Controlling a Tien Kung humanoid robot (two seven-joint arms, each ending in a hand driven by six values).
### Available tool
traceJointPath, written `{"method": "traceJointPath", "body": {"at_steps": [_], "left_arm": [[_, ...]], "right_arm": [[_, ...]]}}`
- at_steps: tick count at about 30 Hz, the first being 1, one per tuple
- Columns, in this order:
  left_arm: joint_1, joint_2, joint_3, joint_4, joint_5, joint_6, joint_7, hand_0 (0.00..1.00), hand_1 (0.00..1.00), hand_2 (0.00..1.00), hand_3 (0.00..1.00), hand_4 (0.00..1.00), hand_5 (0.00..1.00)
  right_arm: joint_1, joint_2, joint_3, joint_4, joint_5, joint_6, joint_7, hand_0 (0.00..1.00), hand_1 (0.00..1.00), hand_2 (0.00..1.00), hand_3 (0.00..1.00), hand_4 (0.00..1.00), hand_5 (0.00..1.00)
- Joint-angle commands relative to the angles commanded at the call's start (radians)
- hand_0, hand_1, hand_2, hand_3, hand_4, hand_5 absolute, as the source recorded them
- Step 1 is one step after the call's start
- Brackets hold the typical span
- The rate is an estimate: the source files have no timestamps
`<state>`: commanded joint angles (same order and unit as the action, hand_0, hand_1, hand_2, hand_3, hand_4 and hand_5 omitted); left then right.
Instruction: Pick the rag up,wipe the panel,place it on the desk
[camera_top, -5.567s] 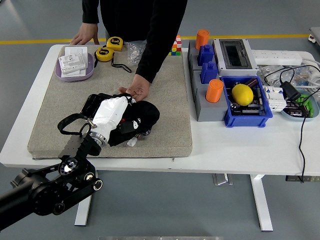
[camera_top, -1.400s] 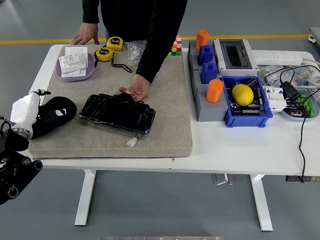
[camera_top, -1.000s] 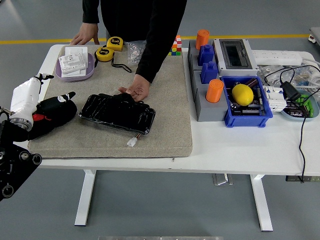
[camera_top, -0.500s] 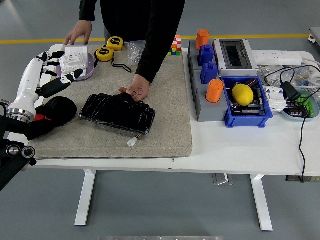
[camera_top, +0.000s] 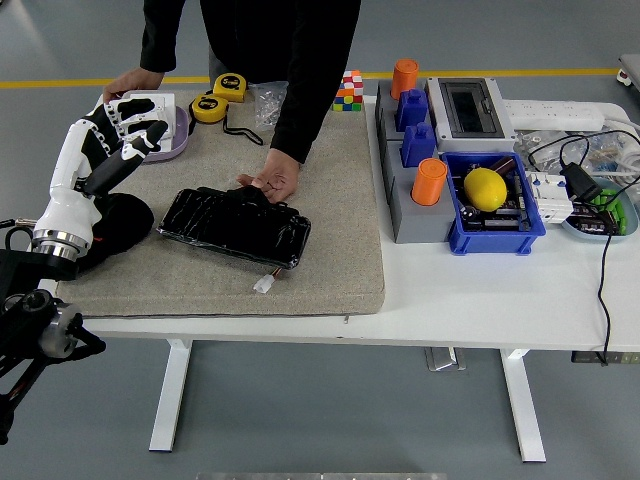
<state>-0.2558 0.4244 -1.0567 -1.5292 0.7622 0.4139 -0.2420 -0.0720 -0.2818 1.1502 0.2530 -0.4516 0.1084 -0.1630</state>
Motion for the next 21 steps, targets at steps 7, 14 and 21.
{"method": "traceJointPath", "body": {"at_steps": [7, 14, 21], "left_arm": [[0.004, 0.0, -0.01, 0.0, -0.189, -0.025, -0.03, 0.446, 0.645, 0.667, 0.595, 0.832, 0.375], [0.012, -0.01, -0.012, 0.007, -0.228, -0.045, -0.046, 0.443, 0.639, 0.649, 0.59, 0.835, 0.374], [0.022, -0.023, -0.014, 0.014, -0.243, -0.049, -0.059, 0.444, 0.635, 0.643, 0.588, 0.836, 0.375]], "right_arm": [[-0.001, -0.001, -0.001, 0.001, 0.001, 0.0, 0.0, 0.738, 0.642, 0.695, 0.613, 0.998, 0.552], [0.0, -0.001, -0.004, 0.001, 0.002, -0.001, 0.001, 0.739, 0.642, 0.695, 0.613, 0.998, 0.553], [-0.002, 0.002, -0.006, 0.001, 0.004, -0.001, 0.001, 0.739, 0.642, 0.695, 0.613, 0.998, 0.552]]}}
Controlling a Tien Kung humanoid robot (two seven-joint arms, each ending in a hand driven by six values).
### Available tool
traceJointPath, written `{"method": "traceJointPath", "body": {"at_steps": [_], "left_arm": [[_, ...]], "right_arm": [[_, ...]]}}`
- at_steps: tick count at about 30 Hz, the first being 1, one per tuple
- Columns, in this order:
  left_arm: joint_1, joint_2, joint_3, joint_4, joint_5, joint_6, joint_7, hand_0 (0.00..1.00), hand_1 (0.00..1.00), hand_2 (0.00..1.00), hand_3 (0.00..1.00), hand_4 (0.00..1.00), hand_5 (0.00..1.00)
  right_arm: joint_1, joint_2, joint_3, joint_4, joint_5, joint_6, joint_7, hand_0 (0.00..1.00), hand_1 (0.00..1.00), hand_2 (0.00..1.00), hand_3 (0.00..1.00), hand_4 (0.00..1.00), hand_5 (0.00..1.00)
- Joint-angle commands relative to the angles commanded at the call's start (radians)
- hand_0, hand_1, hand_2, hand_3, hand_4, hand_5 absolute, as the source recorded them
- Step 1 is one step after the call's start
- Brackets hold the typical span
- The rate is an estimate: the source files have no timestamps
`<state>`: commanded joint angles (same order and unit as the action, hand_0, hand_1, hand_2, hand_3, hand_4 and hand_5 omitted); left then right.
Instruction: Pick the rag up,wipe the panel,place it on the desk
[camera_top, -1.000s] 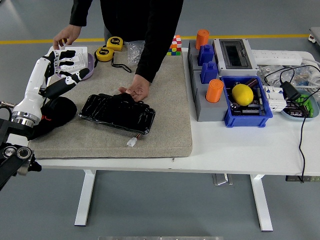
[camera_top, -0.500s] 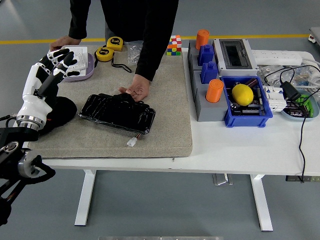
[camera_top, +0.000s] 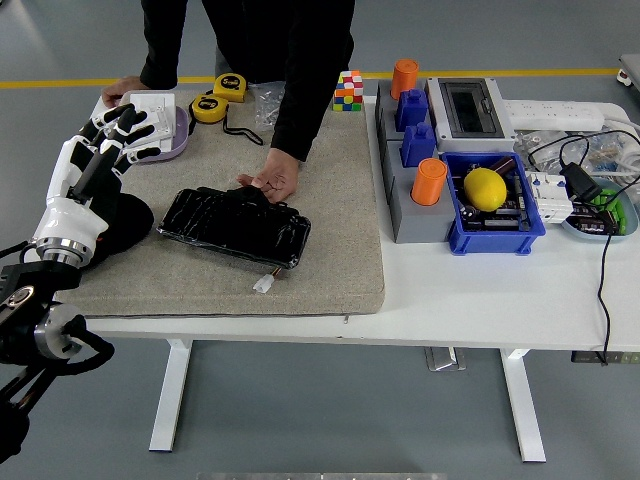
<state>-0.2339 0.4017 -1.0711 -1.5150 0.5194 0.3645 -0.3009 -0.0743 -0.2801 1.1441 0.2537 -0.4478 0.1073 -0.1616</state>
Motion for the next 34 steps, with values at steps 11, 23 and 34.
{"method": "traceJointPath", "body": {"at_steps": [11, 23, 34], "left_arm": [[0.012, 0.001, 0.0, 0.006, -0.017, -0.006, -0.01, 0.445, 0.63, 0.636, 0.588, 0.838, 0.371], [0.01, 0.01, 0.004, 0.008, -0.024, -0.007, -0.014, 0.446, 0.625, 0.621, 0.581, 0.82, 0.355], [0.018, 0.019, 0.003, 0.011, -0.032, -0.006, -0.016, 0.445, 0.623, 0.62, 0.582, 0.82, 0.354]], "right_arm": [[-0.003, 0.003, -0.007, 0.0, 0.003, 0.001, 0.0, 0.74, 0.642, 0.695, 0.612, 0.998, 0.553], [0.002, -0.001, -0.022, -0.001, 0.007, -0.002, -0.002, 0.74, 0.642, 0.695, 0.613, 0.998, 0.555], [0.004, -0.006, -0.034, -0.004, 0.004, -0.001, -0.007, 0.74, 0.642, 0.695, 0.613, 0.998, 0.554]]}}
